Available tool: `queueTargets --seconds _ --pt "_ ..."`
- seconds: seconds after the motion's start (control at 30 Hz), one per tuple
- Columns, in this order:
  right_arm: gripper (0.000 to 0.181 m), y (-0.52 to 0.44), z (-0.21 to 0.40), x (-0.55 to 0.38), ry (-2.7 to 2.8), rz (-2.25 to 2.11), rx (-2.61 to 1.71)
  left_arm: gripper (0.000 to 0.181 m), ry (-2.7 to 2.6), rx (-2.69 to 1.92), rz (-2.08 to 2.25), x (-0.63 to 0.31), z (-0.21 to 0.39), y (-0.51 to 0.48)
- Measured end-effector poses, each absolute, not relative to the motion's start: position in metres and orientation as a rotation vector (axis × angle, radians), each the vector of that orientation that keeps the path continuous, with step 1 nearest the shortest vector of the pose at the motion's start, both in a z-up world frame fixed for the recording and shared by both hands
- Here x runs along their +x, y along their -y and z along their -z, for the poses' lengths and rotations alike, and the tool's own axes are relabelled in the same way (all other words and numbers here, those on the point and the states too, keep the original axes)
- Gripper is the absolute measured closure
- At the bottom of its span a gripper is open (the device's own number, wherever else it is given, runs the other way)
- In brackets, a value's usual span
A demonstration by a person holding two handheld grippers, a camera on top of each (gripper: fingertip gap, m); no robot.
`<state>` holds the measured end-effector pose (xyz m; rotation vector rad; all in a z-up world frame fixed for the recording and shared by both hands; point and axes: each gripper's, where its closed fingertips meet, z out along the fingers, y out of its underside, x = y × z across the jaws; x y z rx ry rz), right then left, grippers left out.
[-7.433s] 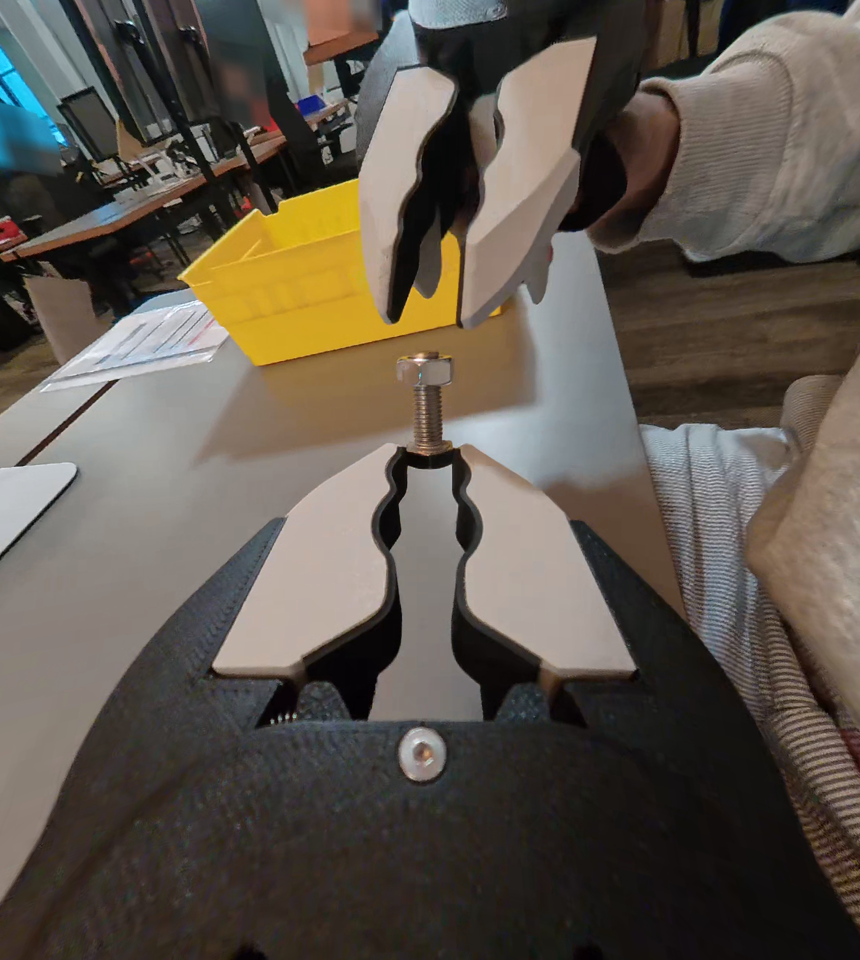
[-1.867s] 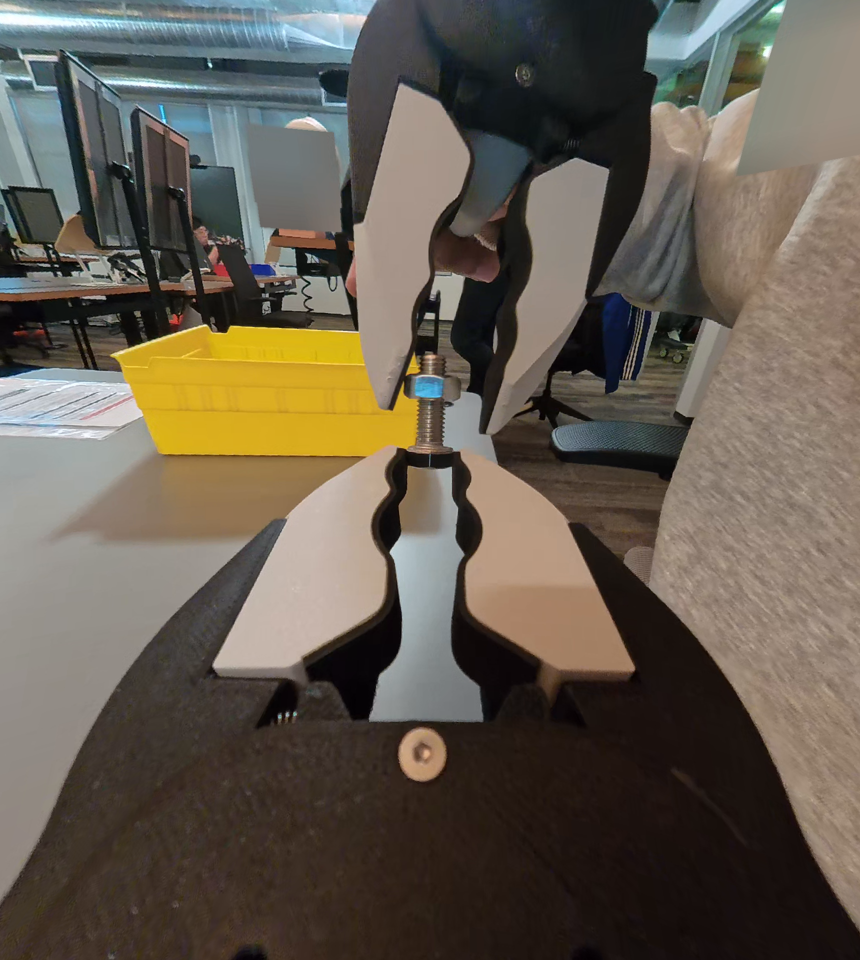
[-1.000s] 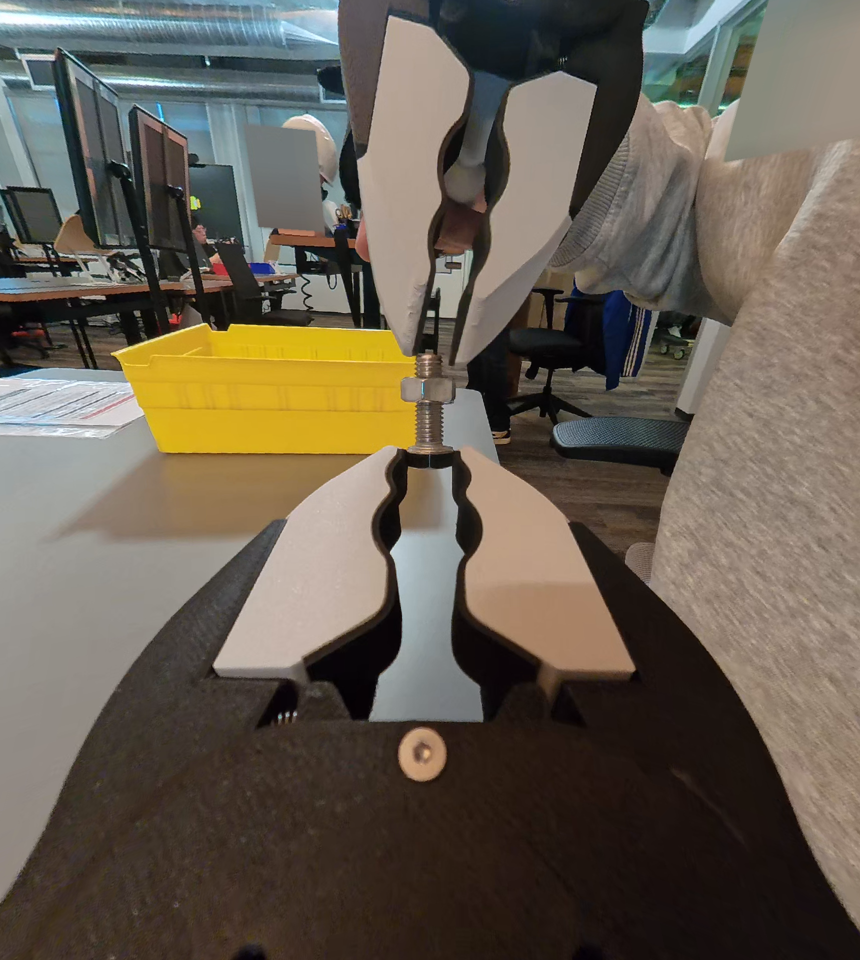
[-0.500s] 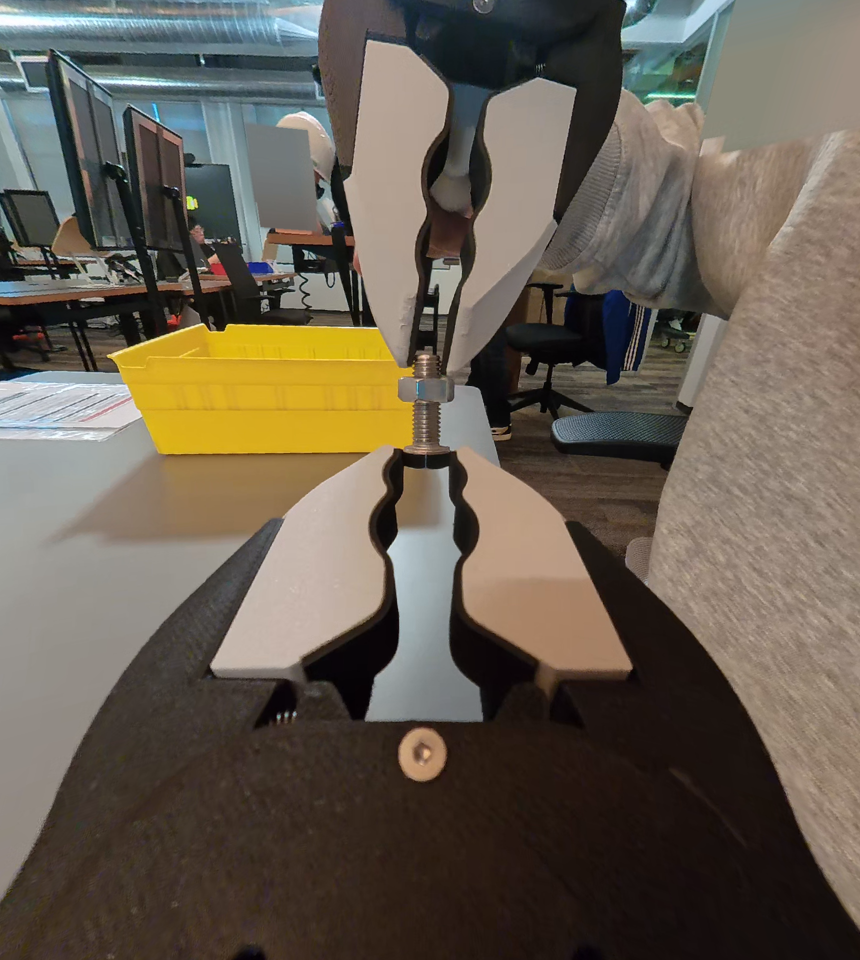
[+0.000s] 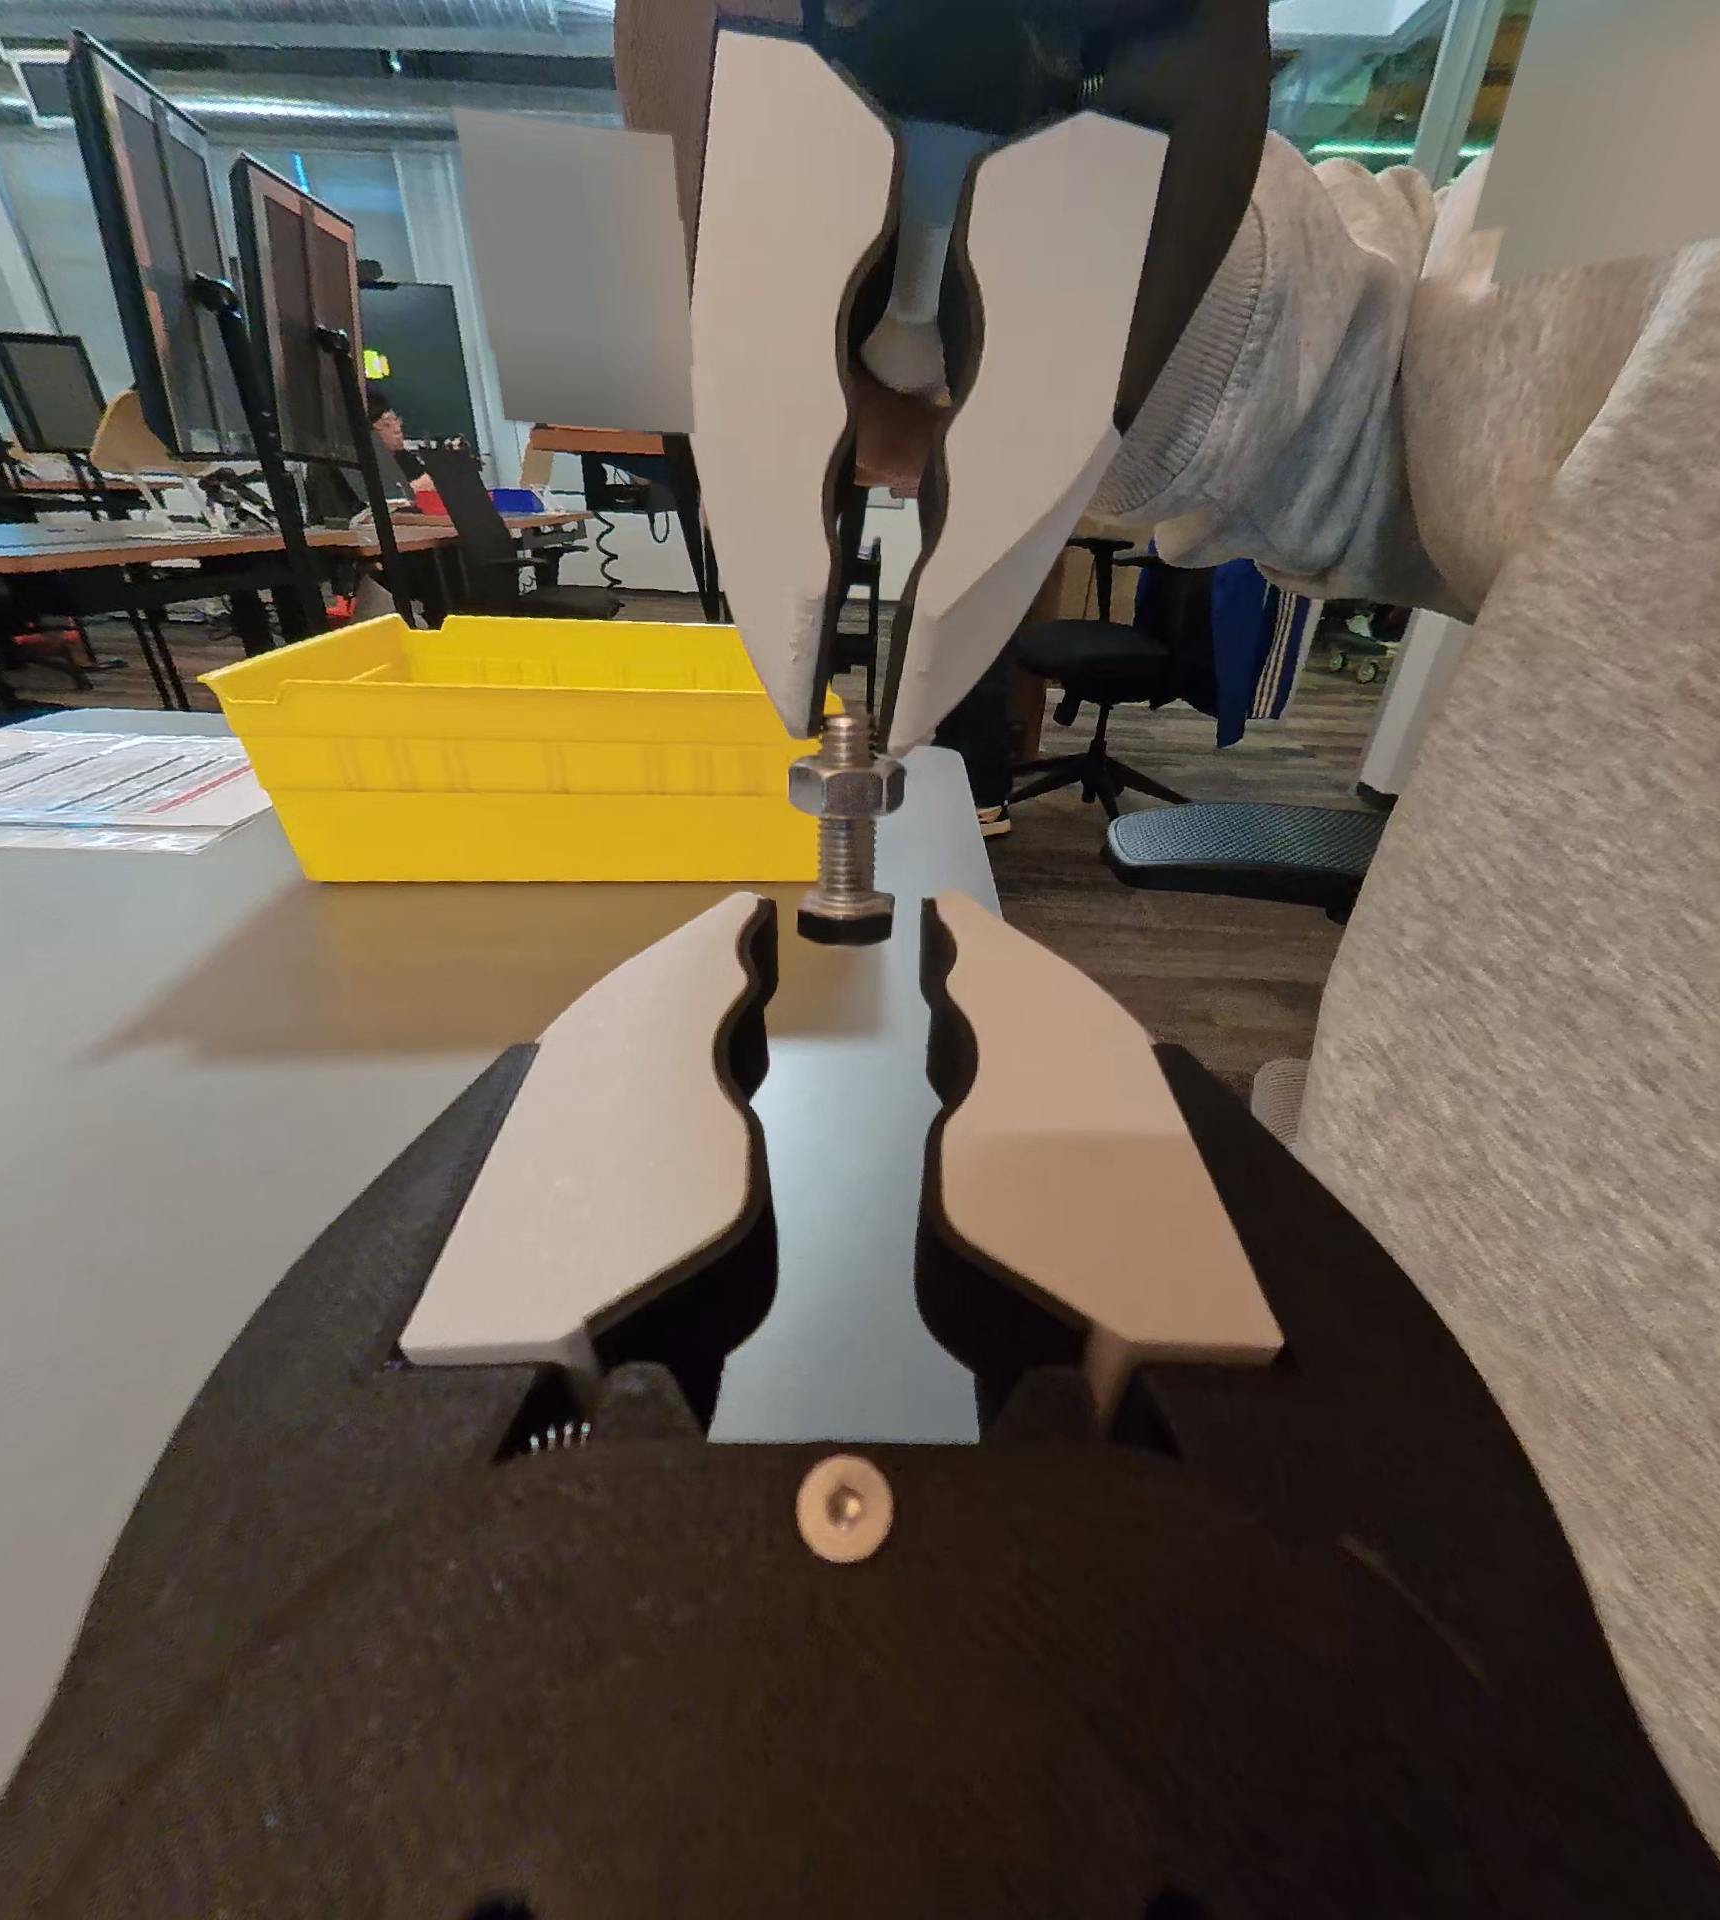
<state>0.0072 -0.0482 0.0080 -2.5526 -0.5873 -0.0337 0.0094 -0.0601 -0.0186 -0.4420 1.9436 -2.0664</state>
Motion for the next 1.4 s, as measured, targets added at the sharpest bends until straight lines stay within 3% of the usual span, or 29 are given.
queueTargets --seconds 0.1,0.4,0.53,1.4 --pt "0.172 0.048 -0.006 0.004 0.609 0.034 -2.563 0.163 -1.95 -0.423 2.042 0.008 0.019 0.061" --pt "0.172 0.043 -0.008 0.003 0.639 0.056 -2.551 0.163 -1.93 -0.431 2.01 0.012 0.018 0.059" --pt "0.153 0.042 -0.012 0.004 0.63 0.049 -2.533 0.163 -1.915 -0.459 2.047 0.013 0.015 0.058" --pt "0.171 0.054 -0.007 0.005 0.647 -0.003 -2.568 0.163 -1.898 -0.469 2.078 0.013 0.012 0.056"
